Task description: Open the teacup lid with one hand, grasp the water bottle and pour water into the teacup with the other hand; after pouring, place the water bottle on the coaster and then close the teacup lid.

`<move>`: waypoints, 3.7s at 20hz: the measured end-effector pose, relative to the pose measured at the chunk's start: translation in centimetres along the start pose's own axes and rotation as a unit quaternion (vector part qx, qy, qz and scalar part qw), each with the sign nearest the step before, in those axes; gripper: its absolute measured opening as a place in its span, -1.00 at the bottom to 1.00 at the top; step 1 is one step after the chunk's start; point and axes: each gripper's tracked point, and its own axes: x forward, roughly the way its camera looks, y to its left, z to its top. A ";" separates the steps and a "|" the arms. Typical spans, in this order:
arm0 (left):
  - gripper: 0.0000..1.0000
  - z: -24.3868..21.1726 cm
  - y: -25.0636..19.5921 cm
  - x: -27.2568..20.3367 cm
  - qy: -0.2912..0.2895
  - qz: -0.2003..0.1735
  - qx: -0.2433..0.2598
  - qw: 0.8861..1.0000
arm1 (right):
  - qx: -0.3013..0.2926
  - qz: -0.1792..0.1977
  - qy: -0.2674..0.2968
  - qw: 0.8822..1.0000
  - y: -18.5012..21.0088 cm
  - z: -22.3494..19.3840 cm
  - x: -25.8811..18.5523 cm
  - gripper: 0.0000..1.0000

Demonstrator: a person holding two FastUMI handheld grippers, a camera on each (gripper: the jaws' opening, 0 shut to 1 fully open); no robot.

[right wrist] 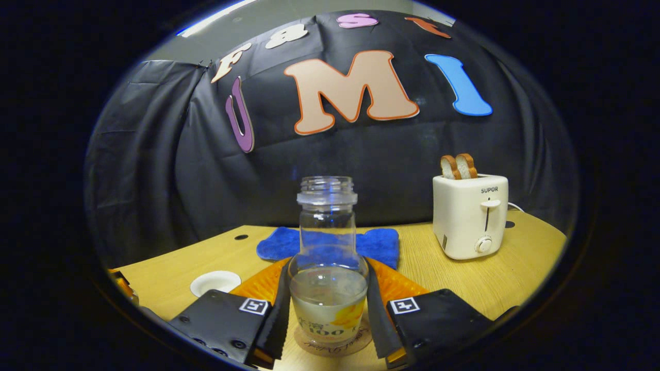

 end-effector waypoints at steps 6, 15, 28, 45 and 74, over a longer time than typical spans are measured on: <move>-0.48 0.0 0.0 -0.1 0.000 0.000 0.000 1.000 | -0.049 -0.005 -0.043 0.998 0.9 0.1 -1.0 0.42; -0.48 0.0 -0.1 -0.1 0.000 -0.003 -0.001 1.000 | -0.060 -0.025 -0.046 0.997 0.4 -0.2 -1.2 0.62; -0.49 0.1 -1.2 4.8 -0.002 -0.036 0.000 0.999 | -0.060 0.002 -0.044 0.997 -0.5 -0.4 -6.5 0.99; -0.49 -0.4 -4.1 18.2 0.002 -0.085 0.003 0.996 | -0.059 0.002 -0.046 0.997 -4.1 -0.3 -14.7 1.00; 1.00 -0.9 -2.9 18.2 0.019 -0.040 0.025 0.999 | -0.059 0.004 -0.046 0.997 -3.9 -0.3 -14.7 1.00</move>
